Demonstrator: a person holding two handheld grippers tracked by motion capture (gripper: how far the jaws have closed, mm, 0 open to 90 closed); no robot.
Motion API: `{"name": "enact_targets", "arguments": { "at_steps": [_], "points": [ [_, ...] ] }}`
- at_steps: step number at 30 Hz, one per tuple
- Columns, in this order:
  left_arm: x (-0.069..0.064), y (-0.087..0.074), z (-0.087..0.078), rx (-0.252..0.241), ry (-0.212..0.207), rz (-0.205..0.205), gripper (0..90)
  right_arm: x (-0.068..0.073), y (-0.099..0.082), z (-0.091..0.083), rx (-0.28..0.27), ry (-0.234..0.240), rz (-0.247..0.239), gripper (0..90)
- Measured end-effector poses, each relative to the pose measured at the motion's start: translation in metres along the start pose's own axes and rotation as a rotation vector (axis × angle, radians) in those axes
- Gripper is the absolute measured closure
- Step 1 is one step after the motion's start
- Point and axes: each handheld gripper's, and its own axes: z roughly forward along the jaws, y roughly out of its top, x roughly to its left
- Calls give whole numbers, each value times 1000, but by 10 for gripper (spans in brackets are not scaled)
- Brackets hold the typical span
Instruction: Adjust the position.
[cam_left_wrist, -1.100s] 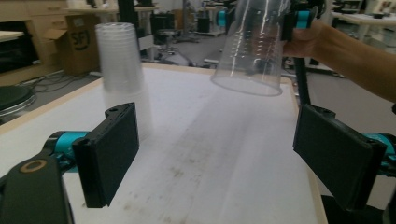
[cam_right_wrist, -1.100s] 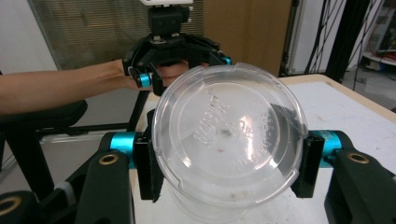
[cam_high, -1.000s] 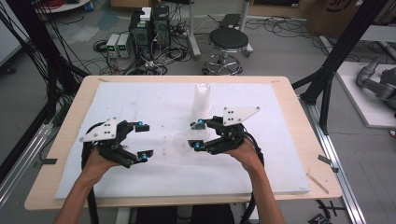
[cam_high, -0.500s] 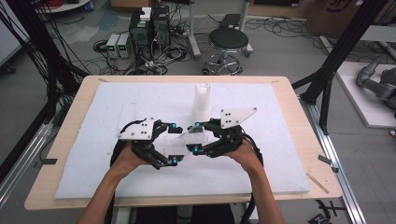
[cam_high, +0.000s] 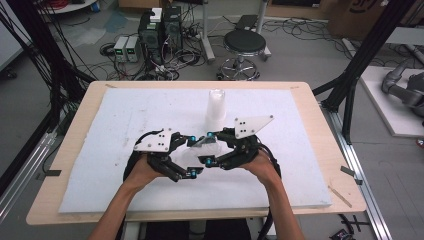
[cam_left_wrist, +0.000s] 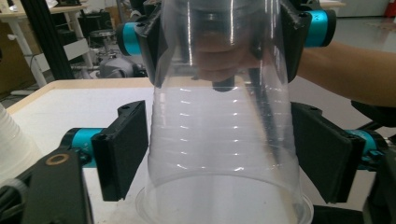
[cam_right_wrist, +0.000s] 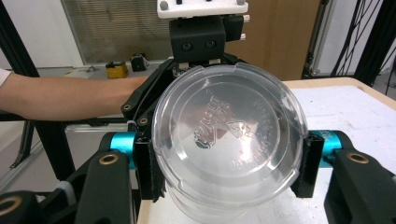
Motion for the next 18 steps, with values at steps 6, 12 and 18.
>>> {"name": "enact_targets", "arguments": {
  "at_steps": [6, 12, 18],
  "points": [
    [0, -2, 0, 8, -4, 1, 300, 0, 0, 1, 4, 1, -1, 422],
    [0, -2, 0, 11, 3, 5, 320, -1, -1, 1, 5, -1, -2, 422],
    [1, -3, -1, 30, 18, 6, 322, 1, -1, 2, -6, -14, 4, 209]
  ]
}}
